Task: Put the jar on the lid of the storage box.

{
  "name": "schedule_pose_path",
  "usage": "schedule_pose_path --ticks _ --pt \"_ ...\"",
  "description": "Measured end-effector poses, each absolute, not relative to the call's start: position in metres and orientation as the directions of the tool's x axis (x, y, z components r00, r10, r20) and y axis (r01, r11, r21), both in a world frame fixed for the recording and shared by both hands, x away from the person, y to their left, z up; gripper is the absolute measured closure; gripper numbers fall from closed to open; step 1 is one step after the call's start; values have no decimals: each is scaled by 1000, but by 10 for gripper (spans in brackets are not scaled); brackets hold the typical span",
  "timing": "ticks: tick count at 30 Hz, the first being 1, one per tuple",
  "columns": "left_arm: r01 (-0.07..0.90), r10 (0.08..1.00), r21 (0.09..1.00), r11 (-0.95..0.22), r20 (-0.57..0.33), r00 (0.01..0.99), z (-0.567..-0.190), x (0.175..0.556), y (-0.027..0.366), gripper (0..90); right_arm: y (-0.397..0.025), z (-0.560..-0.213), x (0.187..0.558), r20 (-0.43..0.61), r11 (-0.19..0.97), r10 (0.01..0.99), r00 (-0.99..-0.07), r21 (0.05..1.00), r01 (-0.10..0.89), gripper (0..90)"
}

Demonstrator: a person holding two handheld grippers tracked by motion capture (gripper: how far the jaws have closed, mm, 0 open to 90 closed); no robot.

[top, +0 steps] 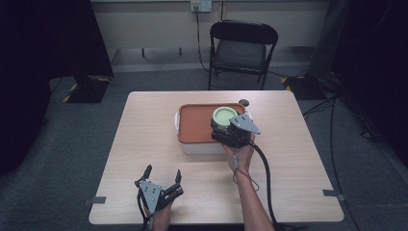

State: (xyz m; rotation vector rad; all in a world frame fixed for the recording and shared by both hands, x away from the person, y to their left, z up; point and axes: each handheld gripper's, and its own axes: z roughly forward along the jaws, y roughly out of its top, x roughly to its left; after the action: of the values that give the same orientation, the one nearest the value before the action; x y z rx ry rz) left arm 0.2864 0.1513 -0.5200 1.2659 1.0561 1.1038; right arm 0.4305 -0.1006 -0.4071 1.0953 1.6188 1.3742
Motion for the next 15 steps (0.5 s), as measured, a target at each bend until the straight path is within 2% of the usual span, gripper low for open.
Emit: schedule_pose_path --ticks 15 --pt "-33 986 999 -4 9 169 -520 286 151 19 -96 -415 442 -23 89 930 -367 982 164 111"
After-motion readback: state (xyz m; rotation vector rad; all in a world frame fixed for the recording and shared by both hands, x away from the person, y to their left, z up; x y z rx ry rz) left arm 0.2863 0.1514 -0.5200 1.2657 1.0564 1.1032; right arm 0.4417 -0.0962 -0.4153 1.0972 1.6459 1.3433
